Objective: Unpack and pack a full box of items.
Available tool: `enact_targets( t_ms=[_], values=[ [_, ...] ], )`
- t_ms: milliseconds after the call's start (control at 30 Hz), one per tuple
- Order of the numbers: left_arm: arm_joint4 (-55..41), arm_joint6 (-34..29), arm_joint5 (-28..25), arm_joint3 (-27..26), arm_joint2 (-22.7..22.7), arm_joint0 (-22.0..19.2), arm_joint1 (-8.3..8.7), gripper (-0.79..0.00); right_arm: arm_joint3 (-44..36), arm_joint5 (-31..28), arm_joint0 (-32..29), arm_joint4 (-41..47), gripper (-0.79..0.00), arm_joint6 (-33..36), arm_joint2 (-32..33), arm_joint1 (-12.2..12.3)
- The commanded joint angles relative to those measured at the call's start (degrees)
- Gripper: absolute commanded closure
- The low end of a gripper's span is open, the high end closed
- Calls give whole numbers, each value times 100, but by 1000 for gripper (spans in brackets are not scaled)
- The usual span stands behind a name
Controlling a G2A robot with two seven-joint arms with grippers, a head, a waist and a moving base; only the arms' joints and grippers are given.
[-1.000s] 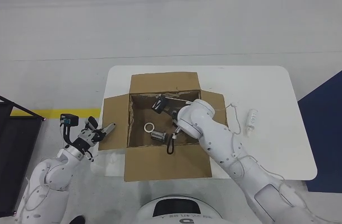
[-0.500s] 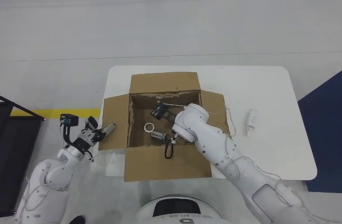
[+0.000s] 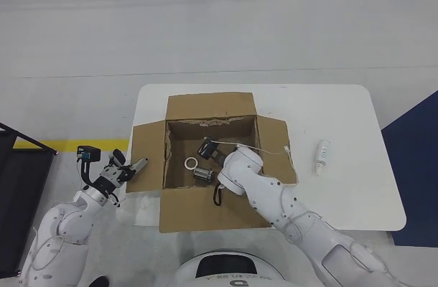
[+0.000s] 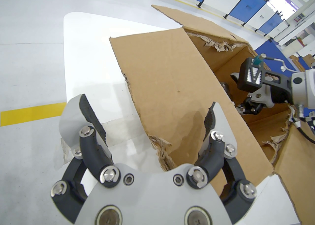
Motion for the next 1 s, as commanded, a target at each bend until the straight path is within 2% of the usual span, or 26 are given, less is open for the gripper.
enact_targets(
  t_ms=[0,233,300,333,367,400,700,967],
  values=[
    [0,0,0,0,0,0,0,-785,112,95,59,-86,-425,60,-54,-37],
    [0,0,0,0,0,0,0,-785,278,239,192,-170,-323,123,-84,-136],
    [0,0,0,0,0,0,0,-785,269,223,209,-159,-252,122,-64,-153],
    [0,0,0,0,0,0,0,-785,234,201,213,-158,-99,112,-53,-159],
    [0,0,0,0,0,0,0,-785,188,175,206,-150,-18,106,-35,-162],
    [0,0,0,0,0,0,0,-785,121,153,197,-156,0,107,-7,-160],
    [0,0,0,0,0,0,0,-785,-549,90,-106,-660,0,120,253,-88],
    [0,0,0,0,0,0,0,-785,-256,88,-61,-804,0,92,294,-146]
  ],
)
